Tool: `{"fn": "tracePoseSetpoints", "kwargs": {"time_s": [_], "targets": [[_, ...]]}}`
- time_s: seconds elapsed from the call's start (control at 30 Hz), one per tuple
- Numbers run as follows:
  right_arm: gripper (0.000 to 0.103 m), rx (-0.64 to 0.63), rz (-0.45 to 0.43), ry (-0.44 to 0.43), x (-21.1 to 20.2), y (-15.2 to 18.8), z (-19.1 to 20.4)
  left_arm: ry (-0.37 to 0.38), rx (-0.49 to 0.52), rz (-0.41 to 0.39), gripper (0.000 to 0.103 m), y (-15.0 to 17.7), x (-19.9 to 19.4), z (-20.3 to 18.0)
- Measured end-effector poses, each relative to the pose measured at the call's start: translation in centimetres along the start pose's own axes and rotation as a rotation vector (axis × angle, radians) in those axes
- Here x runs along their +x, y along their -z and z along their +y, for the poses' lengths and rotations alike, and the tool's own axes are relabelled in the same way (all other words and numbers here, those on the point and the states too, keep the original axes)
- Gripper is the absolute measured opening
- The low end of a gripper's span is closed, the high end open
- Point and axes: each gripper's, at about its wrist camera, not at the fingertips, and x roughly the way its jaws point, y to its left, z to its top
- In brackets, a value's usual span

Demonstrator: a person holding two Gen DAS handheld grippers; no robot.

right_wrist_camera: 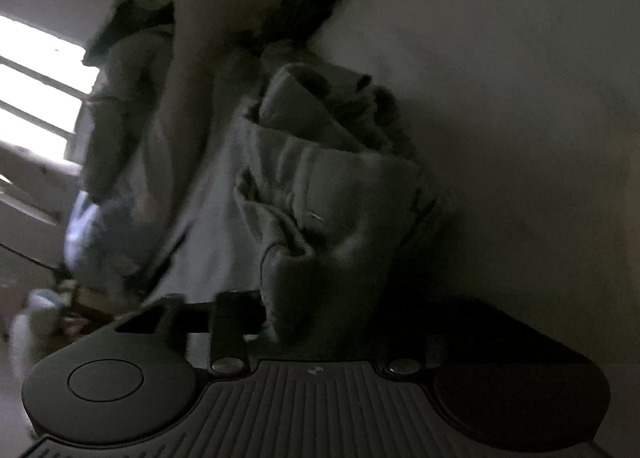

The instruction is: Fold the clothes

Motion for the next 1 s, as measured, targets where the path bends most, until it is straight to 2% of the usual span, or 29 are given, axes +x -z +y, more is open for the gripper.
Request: {"fn": "tracePoseSetpoints", "kwargs": {"time_s": [0.1, 0.23, 0.43, 0.57, 0.67, 0.73, 0.8, 0.9, 1.0], "targets": [[0.024, -0.034, 0.003, -0.016, -1.6, -0.8, 0.7, -0.008, -0.008, 0.004, 0.023, 1.1, -0.9, -0.7], [0.024, -0.077, 0.016, -0.031, -4.3, -2.0, 1.2, -0.006, -0.038, 0.022, 0.023, 3.7, -2.9, -1.4], [0.024, -0.098, 0.048, 0.002, -11.2, -2.6, -1.0, -0.014, -0.100, 0.082, 0.023, 8.1, -5.4, -1.8], [0.025, -0.102, 0.079, 0.046, -13.6, -1.8, -3.1, -0.036, -0.109, 0.096, 0.023, 10.0, -5.9, -1.3], [0.032, -0.088, 0.122, 0.093, -13.5, -1.3, -4.4, -0.059, -0.105, 0.094, 0.023, 10.5, -5.7, -0.8], [0.042, -0.052, 0.139, 0.151, -13.5, -1.1, -4.7, -0.072, -0.085, 0.082, 0.023, 10.7, -5.6, -0.9], [0.044, -0.056, 0.127, 0.191, -14.2, -0.9, -4.4, -0.074, -0.090, 0.074, 0.023, 10.8, -5.4, -1.0], [0.053, -0.081, 0.099, 0.245, -15.6, -0.7, -3.8, -0.080, -0.062, 0.059, 0.023, 10.8, -5.3, -1.4], [0.078, -0.105, 0.070, 0.298, -17.0, -0.6, -3.2, -0.081, -0.047, 0.046, 0.023, 11.4, -5.4, -2.0]]}}
